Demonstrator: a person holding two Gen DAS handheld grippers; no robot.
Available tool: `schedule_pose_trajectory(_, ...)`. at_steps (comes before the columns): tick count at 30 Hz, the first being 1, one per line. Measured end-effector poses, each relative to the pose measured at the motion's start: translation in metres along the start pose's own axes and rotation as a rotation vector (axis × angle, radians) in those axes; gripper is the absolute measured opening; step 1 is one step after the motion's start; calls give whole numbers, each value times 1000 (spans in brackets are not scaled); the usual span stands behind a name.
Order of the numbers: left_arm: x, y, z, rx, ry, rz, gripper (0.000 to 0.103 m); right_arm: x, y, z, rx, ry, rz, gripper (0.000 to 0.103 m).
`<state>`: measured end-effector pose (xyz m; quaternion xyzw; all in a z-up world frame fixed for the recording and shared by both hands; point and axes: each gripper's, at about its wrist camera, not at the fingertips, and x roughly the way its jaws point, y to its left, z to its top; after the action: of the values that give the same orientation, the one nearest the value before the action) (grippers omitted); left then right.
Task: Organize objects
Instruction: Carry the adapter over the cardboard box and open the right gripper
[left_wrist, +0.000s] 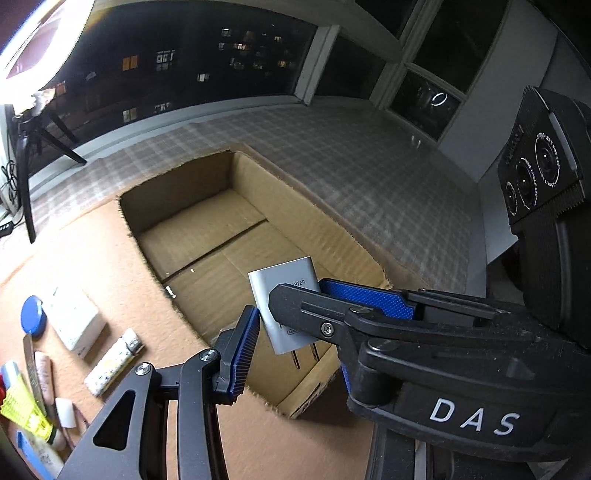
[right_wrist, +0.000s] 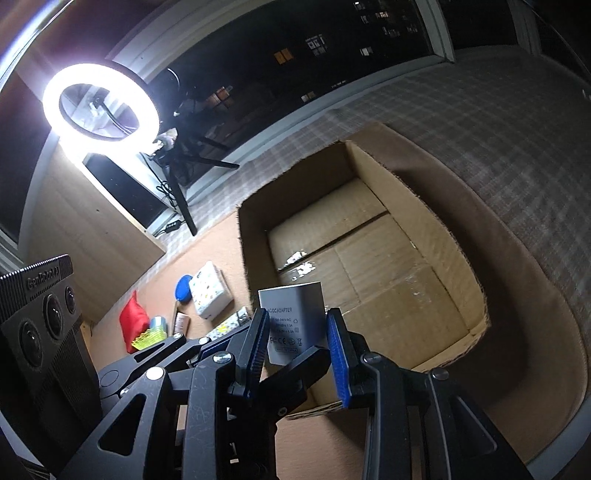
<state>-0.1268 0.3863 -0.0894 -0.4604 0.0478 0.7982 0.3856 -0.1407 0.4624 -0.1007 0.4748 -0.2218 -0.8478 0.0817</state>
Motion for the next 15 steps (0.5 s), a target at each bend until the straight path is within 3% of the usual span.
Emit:
schedule_pose_trajectory(11, 22, 1, 3, -1, 17, 18, 47, 7, -9, 4, -12, 2, -29, 30)
schedule_pose_trajectory(13, 24, 3, 3, -15, 30, 47, 63, 3, -10, 4, -6, -28, -77, 44)
schedule_pose_trajectory(14, 23, 5, 3, -29, 28, 48, 64, 2, -11, 3, -2, -36, -85, 54)
schedule_pose_trajectory(15, 22, 8, 2, -42, 25, 37, 64, 0, -11, 3, -1, -43, -78, 56)
